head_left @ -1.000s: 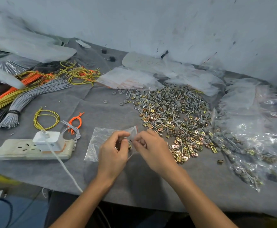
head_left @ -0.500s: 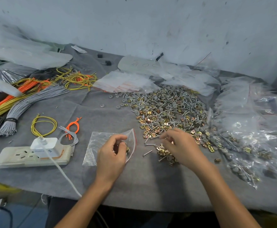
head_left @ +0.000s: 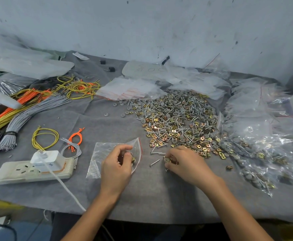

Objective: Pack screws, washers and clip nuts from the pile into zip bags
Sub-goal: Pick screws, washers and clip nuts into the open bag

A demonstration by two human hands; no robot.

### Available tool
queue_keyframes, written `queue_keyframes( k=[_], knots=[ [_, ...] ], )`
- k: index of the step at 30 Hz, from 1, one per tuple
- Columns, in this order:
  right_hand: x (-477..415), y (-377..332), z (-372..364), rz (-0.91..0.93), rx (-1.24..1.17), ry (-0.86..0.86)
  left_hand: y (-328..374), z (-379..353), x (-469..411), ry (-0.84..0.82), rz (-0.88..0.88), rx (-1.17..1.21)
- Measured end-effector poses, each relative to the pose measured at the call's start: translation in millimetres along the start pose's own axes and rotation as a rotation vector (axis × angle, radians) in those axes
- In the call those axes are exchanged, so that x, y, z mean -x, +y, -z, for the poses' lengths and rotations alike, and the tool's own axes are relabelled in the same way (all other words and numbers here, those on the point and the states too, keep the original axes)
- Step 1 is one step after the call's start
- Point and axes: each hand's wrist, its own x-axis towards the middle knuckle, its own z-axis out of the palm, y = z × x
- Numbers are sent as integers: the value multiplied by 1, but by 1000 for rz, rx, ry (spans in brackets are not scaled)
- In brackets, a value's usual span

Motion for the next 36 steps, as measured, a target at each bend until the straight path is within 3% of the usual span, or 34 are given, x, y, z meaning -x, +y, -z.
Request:
queue_keyframes(
  k=[17, 24, 27, 36],
  knots=[
    [0, 1, 0, 52, -261, -3, 2, 0, 0, 2, -16, -3],
    [-8, 4, 13, 64, -218, -8, 3, 1, 0, 8, -3, 2],
    [-6, -4, 7, 124, -88, -82, 4, 1, 0, 15, -1, 6],
    [4, -14, 1, 115, 55, 85, 7, 1, 0, 26, 5, 19]
  ],
)
